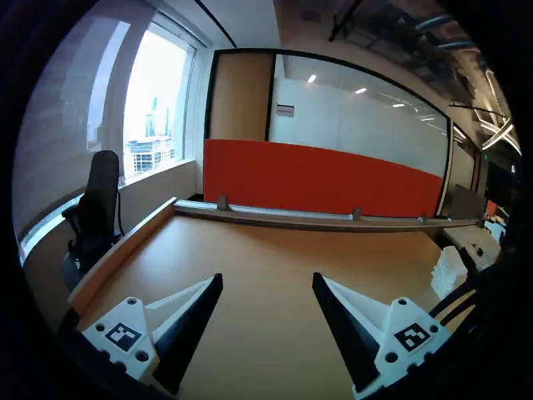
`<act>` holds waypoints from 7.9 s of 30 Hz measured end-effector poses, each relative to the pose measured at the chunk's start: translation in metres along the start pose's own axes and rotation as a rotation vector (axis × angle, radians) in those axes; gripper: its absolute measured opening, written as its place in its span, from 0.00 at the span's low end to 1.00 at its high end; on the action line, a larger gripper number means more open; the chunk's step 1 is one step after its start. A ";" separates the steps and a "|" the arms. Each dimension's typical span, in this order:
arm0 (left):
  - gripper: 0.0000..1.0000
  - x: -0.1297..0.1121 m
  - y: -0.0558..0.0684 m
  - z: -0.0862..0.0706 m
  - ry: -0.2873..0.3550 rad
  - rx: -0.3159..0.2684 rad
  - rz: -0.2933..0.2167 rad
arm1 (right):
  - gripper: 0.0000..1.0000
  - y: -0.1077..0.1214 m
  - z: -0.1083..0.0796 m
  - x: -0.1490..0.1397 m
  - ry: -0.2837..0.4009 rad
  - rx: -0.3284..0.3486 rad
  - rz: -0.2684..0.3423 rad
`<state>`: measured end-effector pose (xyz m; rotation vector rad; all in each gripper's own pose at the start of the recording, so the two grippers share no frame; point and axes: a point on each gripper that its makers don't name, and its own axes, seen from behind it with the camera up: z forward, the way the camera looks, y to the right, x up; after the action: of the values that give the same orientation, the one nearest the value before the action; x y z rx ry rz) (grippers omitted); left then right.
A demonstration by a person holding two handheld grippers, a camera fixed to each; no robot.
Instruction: Fold towel
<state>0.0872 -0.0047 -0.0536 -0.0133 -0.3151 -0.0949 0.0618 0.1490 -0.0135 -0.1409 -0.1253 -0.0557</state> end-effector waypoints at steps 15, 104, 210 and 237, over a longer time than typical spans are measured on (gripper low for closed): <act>1.00 0.061 -0.028 0.024 0.143 0.011 0.009 | 1.00 -0.097 0.001 0.025 0.025 0.106 0.009; 1.00 -0.095 -0.014 0.091 0.370 -0.001 0.092 | 1.00 -0.225 -0.001 -0.044 -0.002 0.243 0.003; 1.00 -0.128 -0.009 0.101 0.319 0.011 0.098 | 1.00 -0.140 0.035 -0.189 0.128 0.141 0.138; 1.00 -0.128 -0.010 0.101 0.318 0.012 0.097 | 1.00 -0.159 0.027 -0.189 0.142 0.150 0.054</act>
<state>-0.0660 0.0002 0.0023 -0.0020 0.0033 0.0022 -0.1387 0.0048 0.0102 0.0100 0.0158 -0.0022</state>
